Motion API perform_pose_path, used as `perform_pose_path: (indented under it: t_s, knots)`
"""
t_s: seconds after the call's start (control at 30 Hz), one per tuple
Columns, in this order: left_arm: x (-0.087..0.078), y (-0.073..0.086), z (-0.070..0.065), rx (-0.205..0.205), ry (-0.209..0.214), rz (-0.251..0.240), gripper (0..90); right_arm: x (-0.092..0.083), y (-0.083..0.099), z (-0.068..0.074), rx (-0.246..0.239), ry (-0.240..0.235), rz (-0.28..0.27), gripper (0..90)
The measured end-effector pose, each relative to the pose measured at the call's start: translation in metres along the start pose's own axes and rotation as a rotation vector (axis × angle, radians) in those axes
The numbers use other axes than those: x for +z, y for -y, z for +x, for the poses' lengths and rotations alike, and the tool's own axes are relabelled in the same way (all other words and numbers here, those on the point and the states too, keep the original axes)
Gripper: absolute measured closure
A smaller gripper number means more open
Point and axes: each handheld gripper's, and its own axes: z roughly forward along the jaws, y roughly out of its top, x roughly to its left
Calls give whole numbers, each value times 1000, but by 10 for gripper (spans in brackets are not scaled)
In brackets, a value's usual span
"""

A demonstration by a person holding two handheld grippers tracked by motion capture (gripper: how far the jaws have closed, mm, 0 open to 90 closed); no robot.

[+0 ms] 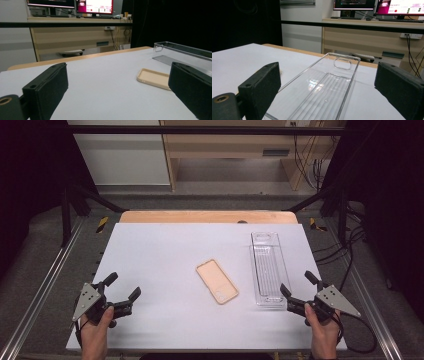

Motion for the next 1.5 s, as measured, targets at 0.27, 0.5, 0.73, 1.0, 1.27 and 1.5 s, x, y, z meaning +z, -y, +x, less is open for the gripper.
perform_pose_path:
  t_s: [0.27, 0.5, 0.73, 1.0, 1.27, 1.5]
  knots:
    - [0, 1, -1, -18, 10, 4, 22, -1, -6, 0, 17, 11, -3, 55]
    - [0, 2, 0, -17, 15, 9, 22, 3, -6, -2, 19, 6, 13, 47]
    - [0, 3, -2, -8, 20, 19, 24, 6, -32, 17, 11, 11, 33, 30]
    - [2, 4, -1, -40, 20, 9, 24, 28, -69, 49, -5, 27, 67, 37]
    - [1, 5, 3, -82, 1, 7, 25, 59, -92, 68, -22, -11, 119, 40]
    - [2, 4, 1, -44, -7, 27, 25, 97, -103, 76, -6, -22, 194, 55]
